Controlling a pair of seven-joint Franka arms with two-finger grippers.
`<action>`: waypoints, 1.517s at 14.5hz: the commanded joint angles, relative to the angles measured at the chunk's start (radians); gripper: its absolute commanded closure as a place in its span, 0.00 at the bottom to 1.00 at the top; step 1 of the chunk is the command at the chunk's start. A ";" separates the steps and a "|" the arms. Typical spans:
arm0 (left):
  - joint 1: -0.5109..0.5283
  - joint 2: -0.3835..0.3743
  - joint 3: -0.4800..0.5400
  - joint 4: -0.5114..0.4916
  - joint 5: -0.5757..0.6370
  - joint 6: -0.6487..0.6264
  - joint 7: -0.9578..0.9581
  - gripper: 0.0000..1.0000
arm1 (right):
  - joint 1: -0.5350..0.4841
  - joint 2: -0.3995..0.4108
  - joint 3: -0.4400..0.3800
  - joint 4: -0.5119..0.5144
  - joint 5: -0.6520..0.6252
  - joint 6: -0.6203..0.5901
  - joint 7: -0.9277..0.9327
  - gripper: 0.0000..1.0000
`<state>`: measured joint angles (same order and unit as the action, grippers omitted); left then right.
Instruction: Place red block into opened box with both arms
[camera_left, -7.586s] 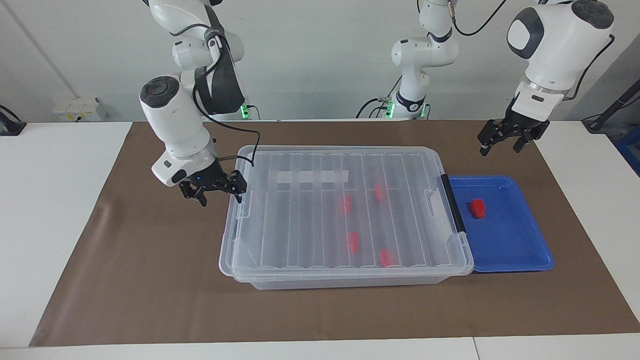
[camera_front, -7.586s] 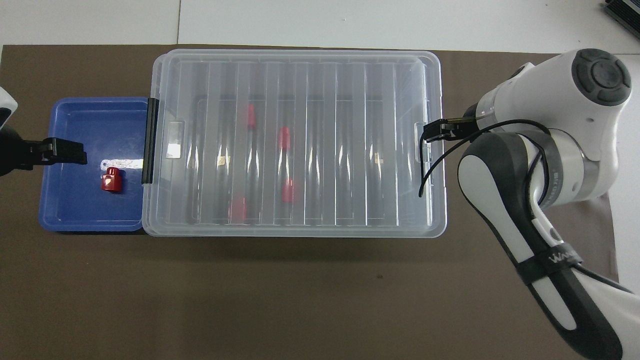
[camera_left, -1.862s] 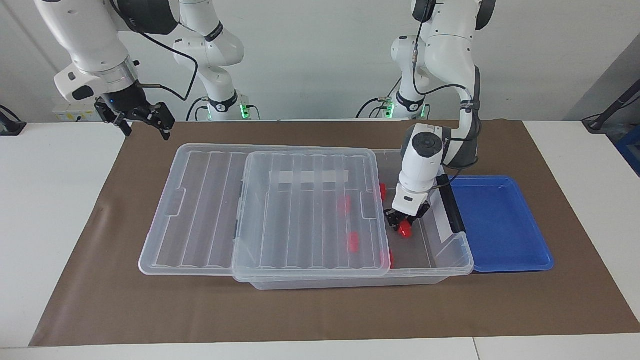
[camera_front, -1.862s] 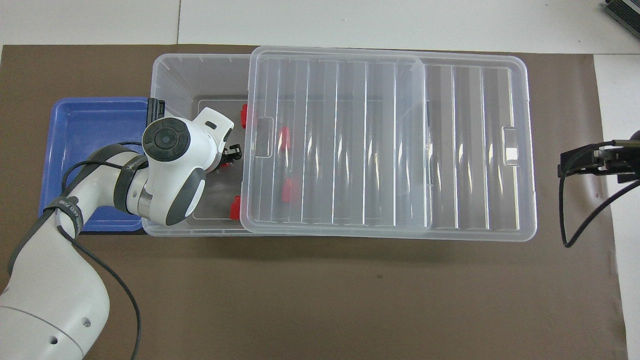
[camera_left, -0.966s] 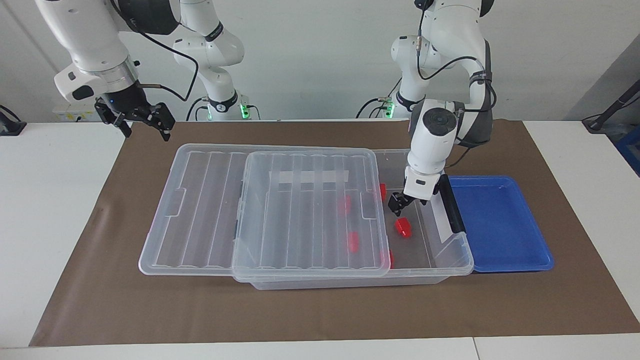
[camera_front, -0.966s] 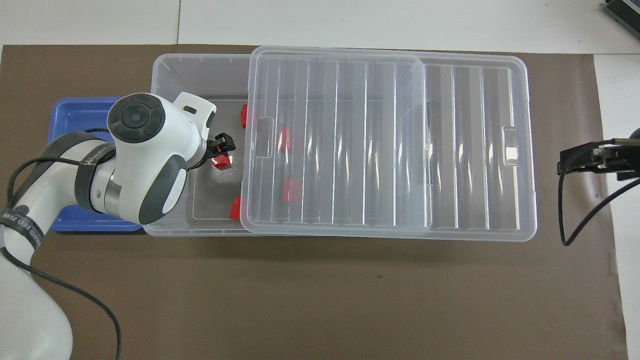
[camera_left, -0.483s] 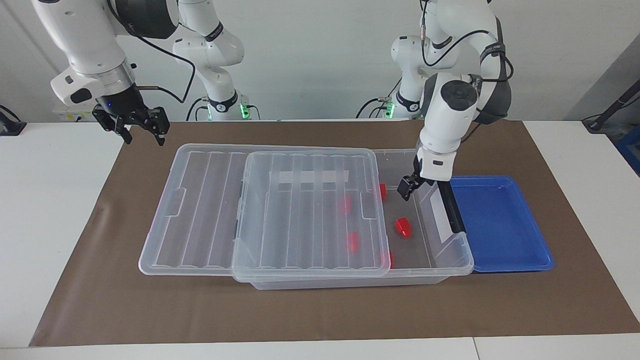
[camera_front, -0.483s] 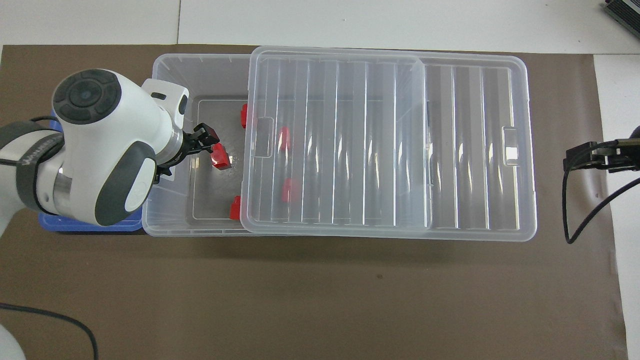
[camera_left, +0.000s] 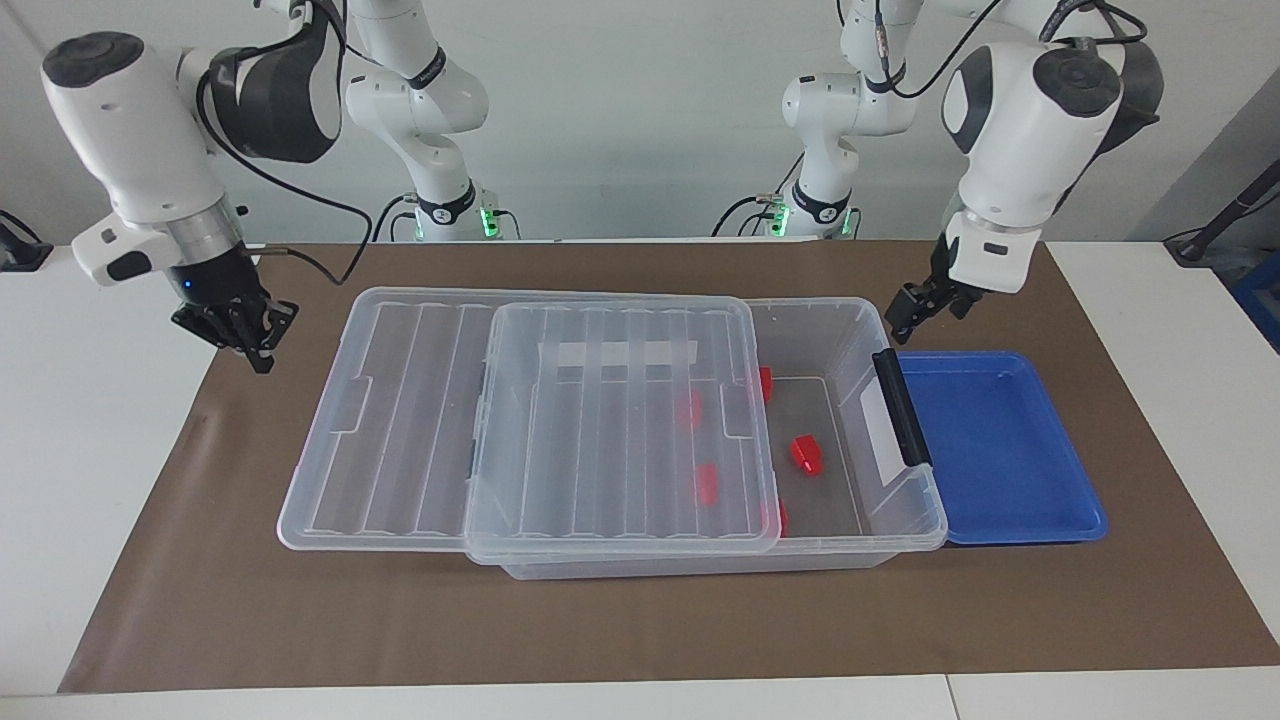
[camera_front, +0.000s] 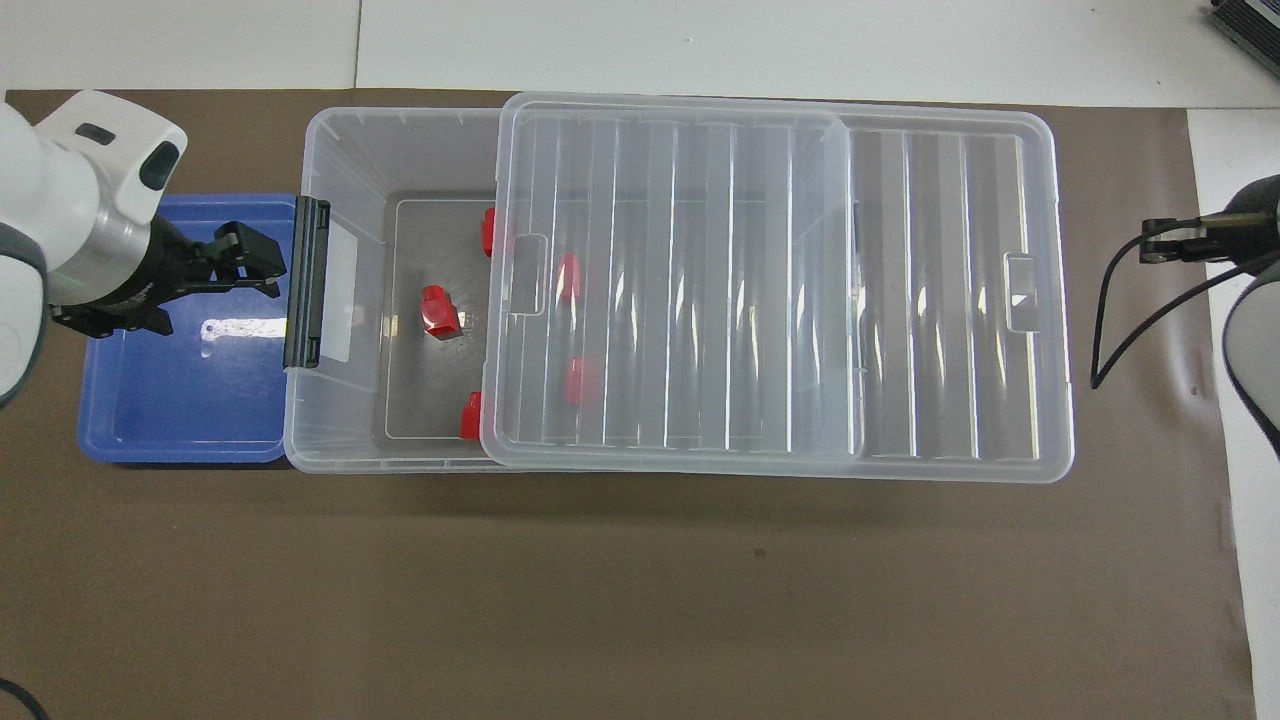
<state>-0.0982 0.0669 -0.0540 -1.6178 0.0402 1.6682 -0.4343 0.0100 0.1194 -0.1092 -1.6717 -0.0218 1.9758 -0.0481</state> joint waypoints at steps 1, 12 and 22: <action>0.089 -0.059 -0.004 -0.007 -0.003 -0.077 0.208 0.00 | -0.018 0.115 0.006 0.075 0.023 0.049 -0.032 1.00; 0.176 -0.128 -0.014 -0.051 0.074 -0.076 0.438 0.00 | -0.012 0.241 0.016 0.107 0.114 0.213 -0.049 1.00; 0.158 -0.147 -0.023 -0.125 -0.088 0.025 0.416 0.00 | 0.061 0.247 0.034 0.107 0.154 0.210 -0.039 1.00</action>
<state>0.0930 -0.0457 -0.0797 -1.7018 -0.0250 1.6599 0.0139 0.0646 0.3514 -0.0794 -1.5781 0.0979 2.1818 -0.0629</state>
